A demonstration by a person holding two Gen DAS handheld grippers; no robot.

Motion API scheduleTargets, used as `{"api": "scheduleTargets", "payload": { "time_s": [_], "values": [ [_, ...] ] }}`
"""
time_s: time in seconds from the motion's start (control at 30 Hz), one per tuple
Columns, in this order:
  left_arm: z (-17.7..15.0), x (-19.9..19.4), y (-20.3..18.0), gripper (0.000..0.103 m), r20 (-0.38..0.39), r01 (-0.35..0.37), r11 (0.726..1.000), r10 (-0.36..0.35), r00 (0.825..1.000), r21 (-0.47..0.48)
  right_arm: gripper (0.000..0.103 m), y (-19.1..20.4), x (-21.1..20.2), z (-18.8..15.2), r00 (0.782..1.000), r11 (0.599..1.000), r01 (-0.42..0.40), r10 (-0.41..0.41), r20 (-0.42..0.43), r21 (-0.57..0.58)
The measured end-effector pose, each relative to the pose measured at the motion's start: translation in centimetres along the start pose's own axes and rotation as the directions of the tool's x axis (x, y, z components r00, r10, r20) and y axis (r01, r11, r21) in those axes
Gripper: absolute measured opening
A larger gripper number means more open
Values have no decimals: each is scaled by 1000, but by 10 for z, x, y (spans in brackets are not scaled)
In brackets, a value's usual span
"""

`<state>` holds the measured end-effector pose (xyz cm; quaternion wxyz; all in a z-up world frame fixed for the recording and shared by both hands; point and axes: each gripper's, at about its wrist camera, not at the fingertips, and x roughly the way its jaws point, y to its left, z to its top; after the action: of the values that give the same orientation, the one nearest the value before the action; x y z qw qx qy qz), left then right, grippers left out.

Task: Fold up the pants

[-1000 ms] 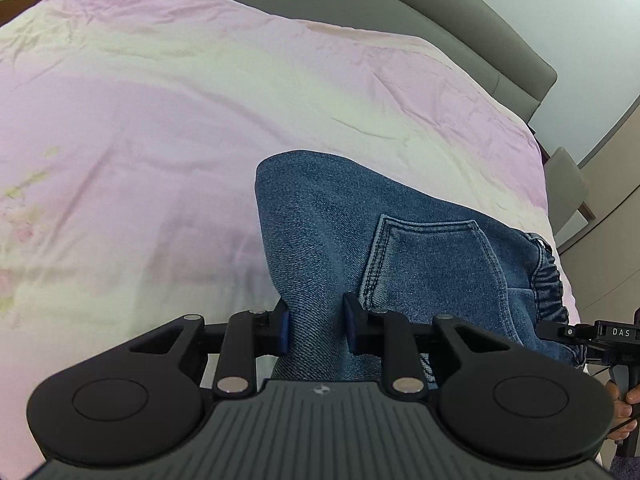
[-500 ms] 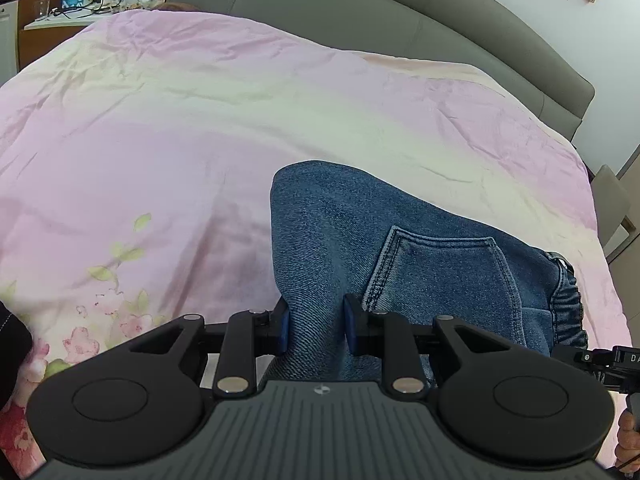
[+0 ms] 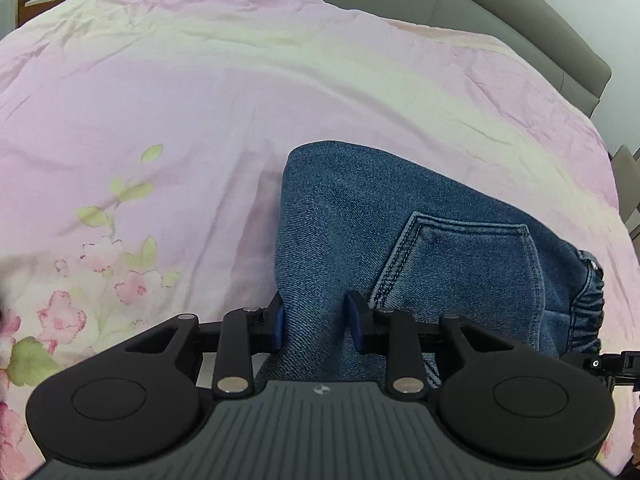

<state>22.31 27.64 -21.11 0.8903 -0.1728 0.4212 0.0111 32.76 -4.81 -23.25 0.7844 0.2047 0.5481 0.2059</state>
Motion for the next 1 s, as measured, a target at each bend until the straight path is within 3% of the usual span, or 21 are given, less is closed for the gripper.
{"api": "scheduleTargets", "payload": {
  "time_s": [0.07,0.13,0.2,0.3,0.4,0.5,0.73,0.8,1.0],
  "values": [
    [2,-3,-2,37,1,-17,1000,17,1000,-3,42,-3,-5,0,1000,1000,10,-10,-7,-4],
    [2,-12,-7,41,21,-42,999,42,999,4,56,-2,-11,3,999,999,35,-35,-5,-36],
    [1,-25,-11,42,50,-79,997,78,996,17,63,9,-23,4,998,989,65,-61,28,-134],
    [-5,-51,-14,42,85,-103,994,101,991,27,64,28,-48,-4,990,958,110,-81,118,-263],
    [-16,-73,-22,37,90,-72,996,67,994,51,63,44,-68,-18,976,923,138,-65,210,-359],
    [-29,-81,-34,33,57,-91,990,85,995,107,47,58,-76,-41,964,875,152,-29,265,-459],
    [-54,-61,-21,32,3,-117,987,117,993,109,42,46,-39,-80,956,784,253,-114,270,-567],
    [-56,-57,-21,32,-2,-130,986,131,991,107,44,43,-30,-82,955,774,261,-121,270,-577],
    [-49,-69,-49,32,26,-234,961,233,972,149,45,48,-34,-67,962,794,254,-149,228,-552]
  ]
}}
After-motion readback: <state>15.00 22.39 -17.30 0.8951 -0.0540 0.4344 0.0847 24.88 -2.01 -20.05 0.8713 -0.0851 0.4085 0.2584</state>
